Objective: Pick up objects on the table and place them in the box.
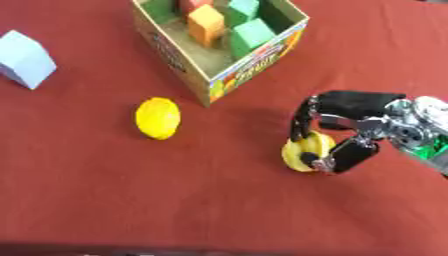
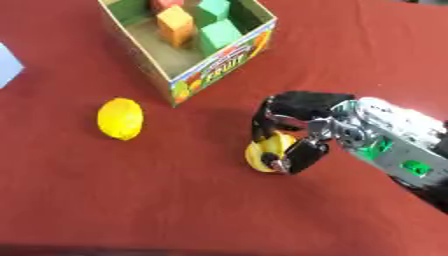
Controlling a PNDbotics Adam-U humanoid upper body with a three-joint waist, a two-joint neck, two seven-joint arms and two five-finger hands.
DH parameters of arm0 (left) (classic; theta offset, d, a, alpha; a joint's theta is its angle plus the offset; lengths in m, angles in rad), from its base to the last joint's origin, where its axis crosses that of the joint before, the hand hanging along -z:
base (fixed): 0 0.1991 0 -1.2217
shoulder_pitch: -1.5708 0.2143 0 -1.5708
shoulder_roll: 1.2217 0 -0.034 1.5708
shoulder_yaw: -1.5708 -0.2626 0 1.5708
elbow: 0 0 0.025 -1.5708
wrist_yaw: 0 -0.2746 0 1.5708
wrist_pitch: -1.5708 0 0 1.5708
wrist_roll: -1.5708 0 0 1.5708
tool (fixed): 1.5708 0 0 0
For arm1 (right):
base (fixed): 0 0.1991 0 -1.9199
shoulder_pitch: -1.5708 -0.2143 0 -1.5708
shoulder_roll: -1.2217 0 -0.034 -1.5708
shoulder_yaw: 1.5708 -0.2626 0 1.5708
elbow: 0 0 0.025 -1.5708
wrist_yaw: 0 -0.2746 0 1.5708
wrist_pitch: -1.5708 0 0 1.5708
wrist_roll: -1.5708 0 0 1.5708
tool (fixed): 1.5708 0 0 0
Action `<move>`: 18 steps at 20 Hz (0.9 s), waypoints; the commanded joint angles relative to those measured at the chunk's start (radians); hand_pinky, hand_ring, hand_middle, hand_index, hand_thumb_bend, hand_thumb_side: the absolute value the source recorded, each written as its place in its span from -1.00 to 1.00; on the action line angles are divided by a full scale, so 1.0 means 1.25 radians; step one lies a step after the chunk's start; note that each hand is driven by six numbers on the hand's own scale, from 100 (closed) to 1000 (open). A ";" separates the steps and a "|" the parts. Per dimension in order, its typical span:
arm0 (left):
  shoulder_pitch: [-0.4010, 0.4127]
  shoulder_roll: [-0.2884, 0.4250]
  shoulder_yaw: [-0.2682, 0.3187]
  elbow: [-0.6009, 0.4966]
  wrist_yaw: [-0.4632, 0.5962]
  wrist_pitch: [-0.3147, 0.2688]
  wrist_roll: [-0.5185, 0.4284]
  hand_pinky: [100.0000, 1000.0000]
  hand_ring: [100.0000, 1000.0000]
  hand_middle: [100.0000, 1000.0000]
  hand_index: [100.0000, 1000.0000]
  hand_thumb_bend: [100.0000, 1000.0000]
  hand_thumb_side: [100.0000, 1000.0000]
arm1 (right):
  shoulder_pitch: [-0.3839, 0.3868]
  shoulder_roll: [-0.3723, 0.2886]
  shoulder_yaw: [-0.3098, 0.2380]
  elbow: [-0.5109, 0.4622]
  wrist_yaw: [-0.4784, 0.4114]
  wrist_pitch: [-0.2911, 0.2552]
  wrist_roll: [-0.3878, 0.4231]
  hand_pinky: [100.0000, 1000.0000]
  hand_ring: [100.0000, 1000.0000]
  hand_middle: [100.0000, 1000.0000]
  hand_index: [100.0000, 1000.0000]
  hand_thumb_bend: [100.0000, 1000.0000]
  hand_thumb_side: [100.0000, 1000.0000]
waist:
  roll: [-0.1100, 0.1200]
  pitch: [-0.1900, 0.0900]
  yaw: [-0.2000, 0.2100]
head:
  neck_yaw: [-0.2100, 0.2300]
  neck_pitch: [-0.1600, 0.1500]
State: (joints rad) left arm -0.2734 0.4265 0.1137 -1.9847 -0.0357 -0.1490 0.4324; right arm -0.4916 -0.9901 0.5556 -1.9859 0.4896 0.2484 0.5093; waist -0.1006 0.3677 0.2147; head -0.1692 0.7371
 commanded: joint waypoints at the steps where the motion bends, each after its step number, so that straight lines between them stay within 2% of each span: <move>1: -0.009 0.009 0.000 -0.012 0.004 -0.002 -0.004 0.45 0.03 -0.02 0.58 -1.00 -0.06 | -0.009 -0.015 -0.006 -0.011 0.010 -0.005 -0.027 0.54 0.38 0.02 0.30 -0.65 -0.87 | 0.003 -0.017 -0.001 | -0.003 -0.008; 3: -0.009 0.009 0.000 -0.012 0.003 -0.002 -0.004 0.45 0.03 -0.02 0.58 -1.00 -0.06 | -0.004 -0.019 -0.010 -0.011 0.010 -0.018 -0.034 0.57 0.49 0.18 0.47 -0.60 -0.88 | 0.003 -0.018 -0.001 | -0.001 -0.009; 4: -0.009 0.009 0.001 -0.012 0.003 -0.002 -0.004 0.45 0.03 -0.02 0.58 -1.00 -0.06 | 0.002 -0.023 -0.014 -0.011 0.008 -0.031 -0.033 0.60 0.57 0.32 0.57 -0.57 -0.90 | 0.003 -0.018 -0.002 | 0.000 -0.009; 7: -0.007 0.011 0.003 -0.012 0.001 -0.002 -0.002 0.45 0.03 -0.02 0.58 -1.00 -0.06 | 0.023 -0.044 -0.041 -0.011 0.009 -0.085 -0.022 0.69 0.74 0.53 0.75 -0.58 -0.91 | 0.003 -0.019 -0.005 | 0.006 -0.009; 11: -0.007 0.011 0.003 -0.012 0.000 -0.002 -0.001 0.45 0.03 -0.02 0.58 -1.00 -0.06 | 0.047 -0.072 -0.083 -0.011 0.018 -0.111 -0.028 0.76 0.84 0.63 0.80 -0.56 -0.73 | 0.004 -0.018 -0.012 | 0.010 -0.010; 18: -0.009 0.010 0.002 -0.012 0.001 -0.001 -0.001 0.45 0.03 -0.02 0.58 -1.00 -0.06 | 0.066 -0.082 -0.101 -0.011 0.048 -0.086 -0.035 0.74 0.82 0.58 0.78 -0.48 -0.73 | 0.008 -0.016 -0.016 | 0.007 -0.013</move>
State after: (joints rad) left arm -0.2734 0.4223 0.1114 -1.9847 -0.0356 -0.1489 0.4321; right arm -0.4030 -1.0550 0.4482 -1.9859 0.5359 0.1326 0.4682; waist -0.0972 0.3673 0.1963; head -0.1601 0.7327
